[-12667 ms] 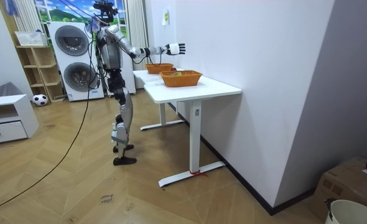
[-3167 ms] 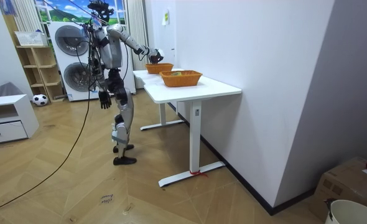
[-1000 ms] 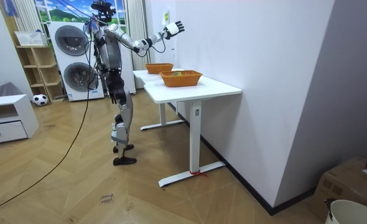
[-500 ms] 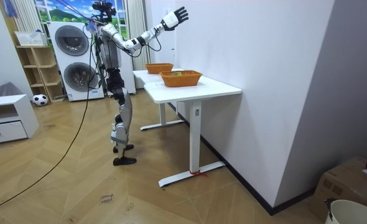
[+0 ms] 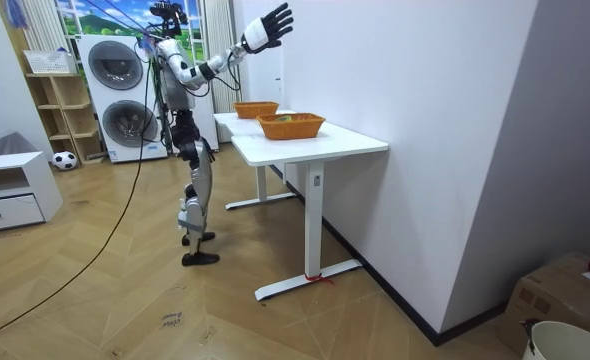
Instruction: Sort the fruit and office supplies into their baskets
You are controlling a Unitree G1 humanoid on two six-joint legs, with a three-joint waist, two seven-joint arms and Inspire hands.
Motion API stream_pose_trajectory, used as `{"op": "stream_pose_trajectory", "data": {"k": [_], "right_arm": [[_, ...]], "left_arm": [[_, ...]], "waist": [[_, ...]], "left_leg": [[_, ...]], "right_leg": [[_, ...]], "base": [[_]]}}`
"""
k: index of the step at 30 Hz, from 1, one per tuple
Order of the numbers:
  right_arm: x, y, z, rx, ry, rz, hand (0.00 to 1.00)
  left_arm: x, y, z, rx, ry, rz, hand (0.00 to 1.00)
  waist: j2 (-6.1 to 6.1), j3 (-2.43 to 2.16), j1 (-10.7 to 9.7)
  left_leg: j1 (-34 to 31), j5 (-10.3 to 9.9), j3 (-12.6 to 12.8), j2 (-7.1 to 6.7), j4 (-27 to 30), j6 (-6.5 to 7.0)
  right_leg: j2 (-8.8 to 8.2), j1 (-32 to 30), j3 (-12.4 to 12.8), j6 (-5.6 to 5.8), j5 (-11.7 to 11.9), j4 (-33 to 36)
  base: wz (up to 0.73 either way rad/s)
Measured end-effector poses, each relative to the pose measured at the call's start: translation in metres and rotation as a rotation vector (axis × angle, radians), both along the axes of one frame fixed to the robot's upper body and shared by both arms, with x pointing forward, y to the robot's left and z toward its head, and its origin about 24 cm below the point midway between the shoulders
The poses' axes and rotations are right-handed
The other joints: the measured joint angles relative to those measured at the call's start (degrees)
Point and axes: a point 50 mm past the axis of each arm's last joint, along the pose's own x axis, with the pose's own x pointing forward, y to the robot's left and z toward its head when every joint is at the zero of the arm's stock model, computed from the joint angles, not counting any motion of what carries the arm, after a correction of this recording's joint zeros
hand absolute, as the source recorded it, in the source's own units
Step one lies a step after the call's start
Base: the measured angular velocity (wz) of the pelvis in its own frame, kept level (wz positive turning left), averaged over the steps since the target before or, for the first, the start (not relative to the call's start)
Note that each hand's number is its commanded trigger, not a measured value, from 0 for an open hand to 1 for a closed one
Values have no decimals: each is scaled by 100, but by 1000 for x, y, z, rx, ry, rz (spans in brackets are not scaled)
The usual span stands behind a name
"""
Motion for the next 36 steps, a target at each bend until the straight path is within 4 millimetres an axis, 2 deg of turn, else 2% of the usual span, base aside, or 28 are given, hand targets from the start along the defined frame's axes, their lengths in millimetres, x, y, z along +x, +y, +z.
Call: {"op": "stream_pose_trajectory", "data": {"k": [3,6,10,15,18,20,26,30,34,36], "right_arm": [[-10,-11,-3,32,-16,-88,0],[-37,-32,-16,72,-28,-215,0],[-60,-44,-44,102,56,-338,0],[-81,-57,-83,220,145,-449,0],[-89,-56,-101,299,169,-475,0],[-99,-57,-121,354,221,-521,0],[-122,-61,-148,482,254,-608,0],[-138,-61,-174,569,299,-699,0],[-153,-50,-201,659,352,-750,0],[-161,-37,-219,697,402,-756,0]], "left_arm": [[-6,1,0,14,11,15,0],[-9,2,1,21,10,23,0],[-13,2,0,33,18,34,0],[-6,3,1,38,-3,49,0],[-2,3,1,39,-13,44,0],[1,1,1,35,-19,46,0],[-4,1,1,34,-15,56,0],[-4,1,1,34,-22,66,0],[-3,-3,0,16,-27,64,0],[-4,-7,-1,6,-24,67,0]], "waist": [[2,0,-87],[6,4,-118],[55,36,-110],[72,36,-194],[93,25,-240],[116,15,-243],[197,-29,-275],[191,-21,-295],[257,1,-263],[303,8,-228]], "left_leg": [[18,-24,36,11,-2,-7],[31,-38,55,22,-16,-19],[29,-69,164,48,-28,-28],[27,-77,188,61,-27,-25],[30,-77,187,57,-26,-25],[31,-77,195,54,-28,-24],[39,-79,321,64,-65,-22],[39,-79,324,67,-74,-22],[33,-97,319,75,-84,-18],[39,-99,311,46,-86,-17]], "right_leg": [[14,-2,5,0,0,0],[30,4,-1,-2,1,-10],[48,-25,6,-3,2,-12],[43,-35,21,-6,3,-22],[44,-31,27,-6,3,-22],[47,-40,76,-6,3,-20],[69,-103,196,-15,9,-8],[73,-104,188,-20,12,-7],[72,-110,201,-26,15,-17],[73,-100,199,-25,13,-18]], "base": [[-11],[-2],[-15],[-2],[0],[-3],[-11],[0],[-1],[0]]}}
